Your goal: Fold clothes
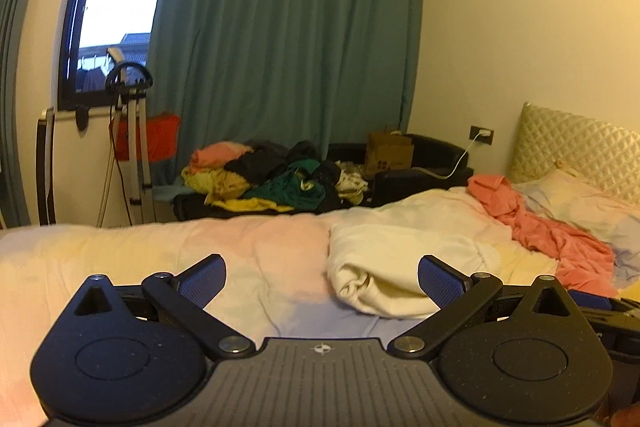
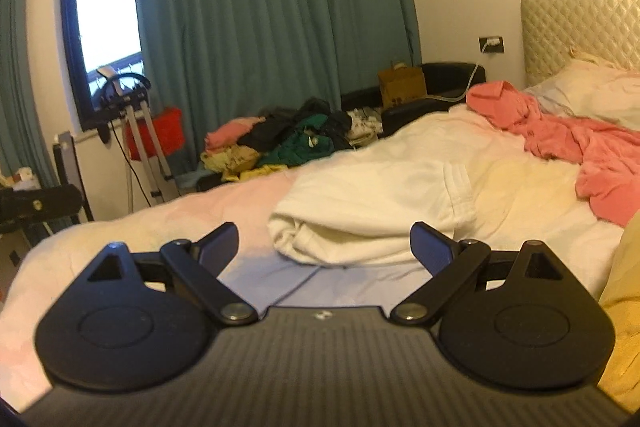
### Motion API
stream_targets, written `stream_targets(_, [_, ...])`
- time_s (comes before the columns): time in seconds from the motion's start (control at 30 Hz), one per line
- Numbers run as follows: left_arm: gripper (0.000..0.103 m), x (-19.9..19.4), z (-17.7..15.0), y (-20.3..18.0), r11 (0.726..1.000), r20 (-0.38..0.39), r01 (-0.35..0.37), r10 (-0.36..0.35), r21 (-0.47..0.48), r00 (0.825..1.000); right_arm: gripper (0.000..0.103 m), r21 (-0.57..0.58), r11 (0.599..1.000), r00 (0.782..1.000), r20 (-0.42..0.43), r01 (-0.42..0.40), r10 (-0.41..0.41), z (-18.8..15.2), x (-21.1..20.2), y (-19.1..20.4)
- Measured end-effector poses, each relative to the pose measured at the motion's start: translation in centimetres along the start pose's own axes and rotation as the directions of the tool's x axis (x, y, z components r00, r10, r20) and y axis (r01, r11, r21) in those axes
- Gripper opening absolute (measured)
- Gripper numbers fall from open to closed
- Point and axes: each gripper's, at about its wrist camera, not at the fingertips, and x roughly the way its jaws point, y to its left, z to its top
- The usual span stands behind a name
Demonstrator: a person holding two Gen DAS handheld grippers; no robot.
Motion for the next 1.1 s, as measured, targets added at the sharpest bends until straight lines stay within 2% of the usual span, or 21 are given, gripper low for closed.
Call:
stream_targets(0.13, [0.103,0.9,-0.4,0.8,1.0,-0.027,-0.001,0.0,-0.026,1.0,0.094,-0.002,1.0,1.0,0.011,0.024,-0.024,-0.5,0.0,0.0])
stream_targets(0.37, [0.103,1.3,-0.9,0.2,1.0,-0.05,-0.023,0.022,-0.013,0.999,0.094,0.023,0.999,0.999,-0.023,0.041,-0.04,-0.7,0.7,-0.2])
stream_targets(0.63, [0.103,1.5,-1.3,-1.1,1.0,-0.059,-0.01,0.011,0.016,0.998,0.094,0.005,0.999,0.999,-0.034,0.036,-0.036,-0.8,0.7,0.1])
stream_targets(0.87, [0.103,1.4,-1.3,-1.3,0.999,-0.053,-0.03,0.031,0.014,0.998,0.094,-0.051,0.998,0.998,-0.039,0.039,-0.041,-0.6,0.7,1.0])
stream_targets(1.1, [0.103,1.4,-1.2,-1.5,0.999,-0.063,-0.037,0.038,0.018,0.997,0.094,-0.047,0.998,0.998,-0.047,0.037,-0.04,-0.5,0.7,1.0])
